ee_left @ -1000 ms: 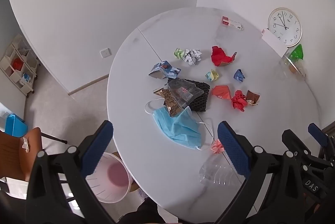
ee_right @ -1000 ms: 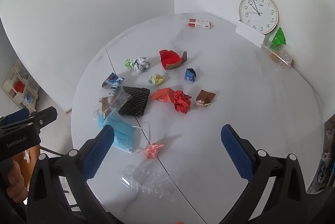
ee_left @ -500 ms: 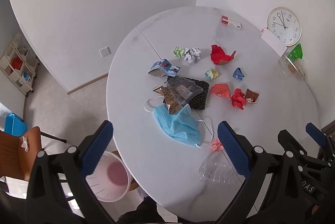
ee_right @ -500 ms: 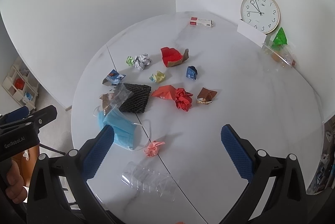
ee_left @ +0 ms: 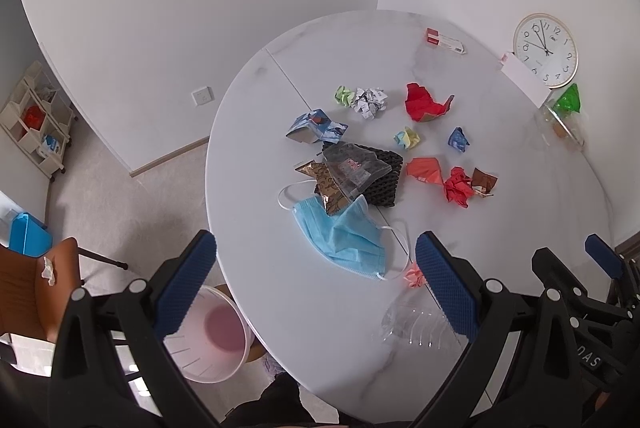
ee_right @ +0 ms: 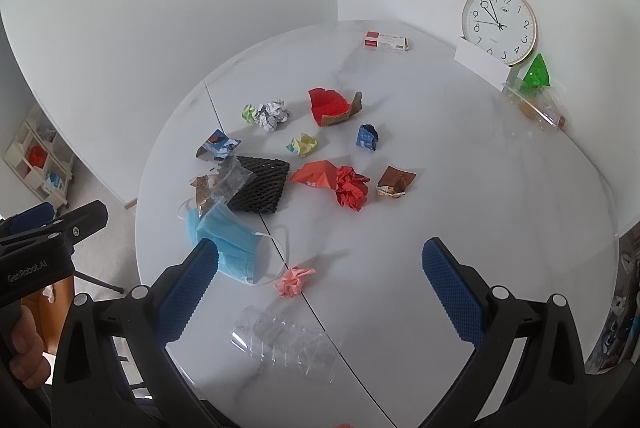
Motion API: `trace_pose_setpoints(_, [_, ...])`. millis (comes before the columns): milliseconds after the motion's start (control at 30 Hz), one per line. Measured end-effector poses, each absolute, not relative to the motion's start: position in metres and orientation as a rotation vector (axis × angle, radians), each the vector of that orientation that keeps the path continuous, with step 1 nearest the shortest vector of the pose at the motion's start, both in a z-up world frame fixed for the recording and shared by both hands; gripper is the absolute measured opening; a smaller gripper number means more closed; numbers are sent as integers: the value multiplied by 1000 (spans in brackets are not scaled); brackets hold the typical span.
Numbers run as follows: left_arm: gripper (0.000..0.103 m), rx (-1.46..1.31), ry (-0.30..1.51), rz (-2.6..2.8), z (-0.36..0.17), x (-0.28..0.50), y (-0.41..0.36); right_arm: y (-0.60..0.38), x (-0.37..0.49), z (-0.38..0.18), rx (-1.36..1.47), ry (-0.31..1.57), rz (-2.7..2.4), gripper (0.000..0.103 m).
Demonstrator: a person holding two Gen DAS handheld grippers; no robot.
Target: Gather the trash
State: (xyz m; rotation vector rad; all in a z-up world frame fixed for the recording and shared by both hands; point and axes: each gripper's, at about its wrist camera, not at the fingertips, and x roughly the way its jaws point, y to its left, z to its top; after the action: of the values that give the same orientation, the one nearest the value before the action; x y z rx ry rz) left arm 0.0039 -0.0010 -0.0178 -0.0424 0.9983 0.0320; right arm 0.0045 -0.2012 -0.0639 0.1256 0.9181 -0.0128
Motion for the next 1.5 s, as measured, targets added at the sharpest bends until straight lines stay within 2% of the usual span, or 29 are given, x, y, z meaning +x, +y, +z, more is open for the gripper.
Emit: trace_pose_setpoints(1500, [95, -54, 1009, 38, -21, 6, 10, -200, 4, -63, 109, 917, -5, 101])
